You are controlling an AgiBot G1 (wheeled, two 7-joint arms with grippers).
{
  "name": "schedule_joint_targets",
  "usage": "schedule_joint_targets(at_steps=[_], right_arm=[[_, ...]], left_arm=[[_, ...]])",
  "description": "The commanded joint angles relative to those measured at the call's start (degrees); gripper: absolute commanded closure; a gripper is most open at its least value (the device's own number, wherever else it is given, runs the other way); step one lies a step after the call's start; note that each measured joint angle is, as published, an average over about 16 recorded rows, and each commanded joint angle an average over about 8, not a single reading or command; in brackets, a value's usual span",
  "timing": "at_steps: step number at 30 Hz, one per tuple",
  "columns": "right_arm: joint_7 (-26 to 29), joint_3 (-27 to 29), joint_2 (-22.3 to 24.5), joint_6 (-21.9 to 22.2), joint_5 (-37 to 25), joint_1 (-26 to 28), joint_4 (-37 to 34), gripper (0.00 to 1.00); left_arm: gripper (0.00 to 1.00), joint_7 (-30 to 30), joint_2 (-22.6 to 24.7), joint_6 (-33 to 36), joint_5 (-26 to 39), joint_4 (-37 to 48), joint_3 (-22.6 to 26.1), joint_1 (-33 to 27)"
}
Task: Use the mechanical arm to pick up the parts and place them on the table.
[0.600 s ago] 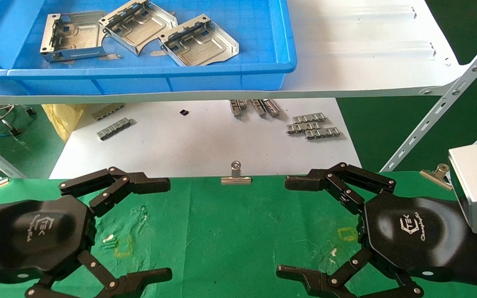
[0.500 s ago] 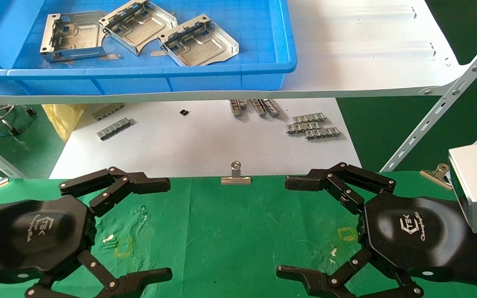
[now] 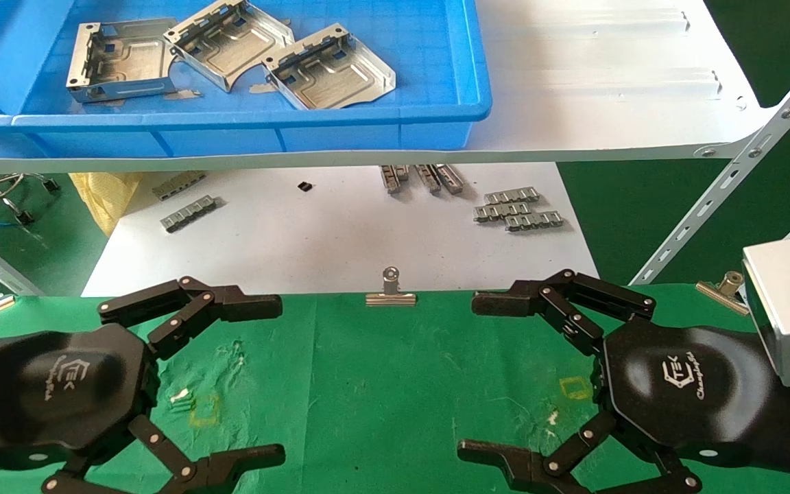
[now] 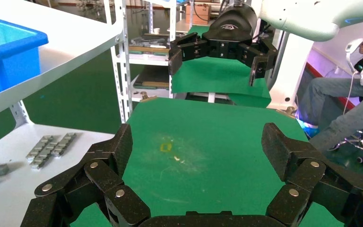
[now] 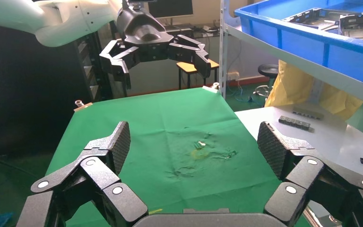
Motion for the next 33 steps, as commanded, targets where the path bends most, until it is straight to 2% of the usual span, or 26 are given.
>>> schedule_joint_targets(at_steps=[1, 8, 9, 33], right_arm=[[0.0, 0.0, 0.0, 0.0, 0.0, 0.0, 0.0, 0.1], [0.0, 0.0, 0.0, 0.0, 0.0, 0.0, 0.0, 0.98], [0.0, 0.0, 0.0, 0.0, 0.0, 0.0, 0.0, 1.0], [0.0, 0.0, 0.0, 0.0, 0.0, 0.0, 0.0, 1.0]], left_arm=[[0.0, 0.0, 0.0, 0.0, 0.0, 0.0, 0.0, 0.0], [0.0, 0.0, 0.0, 0.0, 0.0, 0.0, 0.0, 0.0], [0.0, 0.0, 0.0, 0.0, 0.0, 0.0, 0.0, 0.0], [0.0, 0.0, 0.0, 0.0, 0.0, 0.0, 0.0, 0.0]])
